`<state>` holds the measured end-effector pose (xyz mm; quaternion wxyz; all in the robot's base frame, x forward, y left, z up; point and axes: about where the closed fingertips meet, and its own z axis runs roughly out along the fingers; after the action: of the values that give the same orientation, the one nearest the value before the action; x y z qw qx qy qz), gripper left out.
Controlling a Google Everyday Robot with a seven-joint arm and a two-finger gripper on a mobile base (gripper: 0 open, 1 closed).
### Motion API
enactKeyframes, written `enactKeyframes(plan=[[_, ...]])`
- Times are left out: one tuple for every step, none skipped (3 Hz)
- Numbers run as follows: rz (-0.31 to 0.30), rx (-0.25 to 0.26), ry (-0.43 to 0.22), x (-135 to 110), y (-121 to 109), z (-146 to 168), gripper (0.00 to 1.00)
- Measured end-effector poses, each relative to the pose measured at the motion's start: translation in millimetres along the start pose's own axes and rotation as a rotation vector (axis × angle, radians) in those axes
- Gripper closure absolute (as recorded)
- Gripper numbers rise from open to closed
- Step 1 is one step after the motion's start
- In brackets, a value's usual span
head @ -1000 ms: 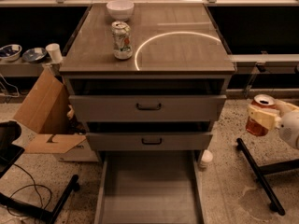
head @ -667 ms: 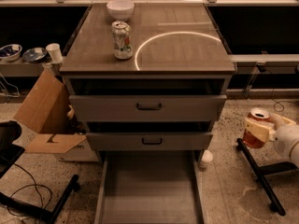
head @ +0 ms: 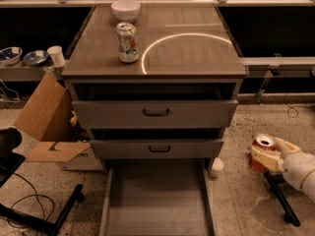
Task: Place coke can into bottom drawer
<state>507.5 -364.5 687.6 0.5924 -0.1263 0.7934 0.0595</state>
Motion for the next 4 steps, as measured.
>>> enactKeyframes(plan=[[0.085,-0.135,-0.021,61,14,23,1.0],[0.189,-0.294,-0.031,119,49,50,1.0],[0.242,-0.371,-0.05,138,72,63,1.0],[0.246,-0.375,-0.05,139,74,63,1.0]])
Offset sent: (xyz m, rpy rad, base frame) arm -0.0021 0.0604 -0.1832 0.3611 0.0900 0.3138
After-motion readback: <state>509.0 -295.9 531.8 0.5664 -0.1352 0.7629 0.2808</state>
